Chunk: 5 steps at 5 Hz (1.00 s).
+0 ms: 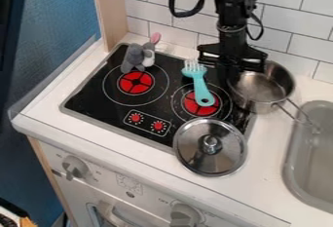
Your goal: Moved the pot from the left of the cooker to the right top of the cooker
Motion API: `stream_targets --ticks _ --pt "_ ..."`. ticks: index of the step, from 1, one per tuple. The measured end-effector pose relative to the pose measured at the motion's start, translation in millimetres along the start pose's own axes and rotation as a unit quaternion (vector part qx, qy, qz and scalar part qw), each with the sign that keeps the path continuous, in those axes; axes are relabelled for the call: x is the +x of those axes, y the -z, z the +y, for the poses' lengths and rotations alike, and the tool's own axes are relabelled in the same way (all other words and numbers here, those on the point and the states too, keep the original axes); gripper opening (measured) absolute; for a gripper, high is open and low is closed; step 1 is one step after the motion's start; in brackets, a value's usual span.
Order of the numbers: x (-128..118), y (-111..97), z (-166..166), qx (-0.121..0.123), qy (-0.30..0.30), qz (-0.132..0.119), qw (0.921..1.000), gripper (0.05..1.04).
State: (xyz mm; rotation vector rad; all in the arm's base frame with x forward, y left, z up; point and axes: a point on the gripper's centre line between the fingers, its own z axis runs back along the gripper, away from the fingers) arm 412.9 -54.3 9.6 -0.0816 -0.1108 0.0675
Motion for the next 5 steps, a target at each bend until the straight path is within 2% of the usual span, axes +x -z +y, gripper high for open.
stream_targets --ticks 1,2,3,4,5 --pt "0 1 9 0.002 -0.017 -0.002 0.9999 0.077" --pt "-2 0 12 -0.001 -0.023 0.008 0.9997 0.098" --pt "-7 -2 21 -0.003 -0.05 0.028 0.9983 0.26" --pt "-9 -18 25 0.008 -0.056 0.015 0.9983 0.525" --pt "-7 -27 25 0.006 -0.048 0.003 0.9988 0.829"
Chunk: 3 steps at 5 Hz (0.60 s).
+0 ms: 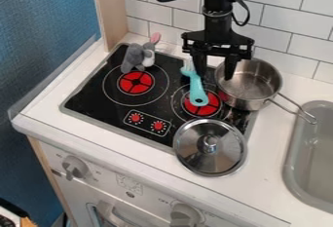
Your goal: Moved the pot from the left of the cooker to the right top of the cooker
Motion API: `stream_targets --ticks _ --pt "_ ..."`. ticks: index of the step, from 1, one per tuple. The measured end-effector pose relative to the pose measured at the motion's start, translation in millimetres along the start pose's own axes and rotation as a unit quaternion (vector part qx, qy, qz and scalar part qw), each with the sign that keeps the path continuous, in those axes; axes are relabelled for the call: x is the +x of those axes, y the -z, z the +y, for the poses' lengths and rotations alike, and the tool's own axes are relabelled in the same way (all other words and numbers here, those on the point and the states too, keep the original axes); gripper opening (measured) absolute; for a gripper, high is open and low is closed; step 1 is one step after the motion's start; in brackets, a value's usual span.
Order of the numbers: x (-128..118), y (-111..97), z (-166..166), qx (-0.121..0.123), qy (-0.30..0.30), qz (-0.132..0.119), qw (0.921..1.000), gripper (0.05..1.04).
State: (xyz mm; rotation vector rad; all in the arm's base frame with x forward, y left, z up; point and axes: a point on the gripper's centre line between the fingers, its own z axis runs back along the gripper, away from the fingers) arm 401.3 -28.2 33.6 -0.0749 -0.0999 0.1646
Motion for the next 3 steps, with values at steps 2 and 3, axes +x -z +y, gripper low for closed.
stream_targets --ticks 2,3 --pt "4 -30 -2 -0.003 0.002 -0.027 0.9996 1.0" --pt "4 -51 -3 -0.006 -0.003 -0.038 0.9993 1.0"
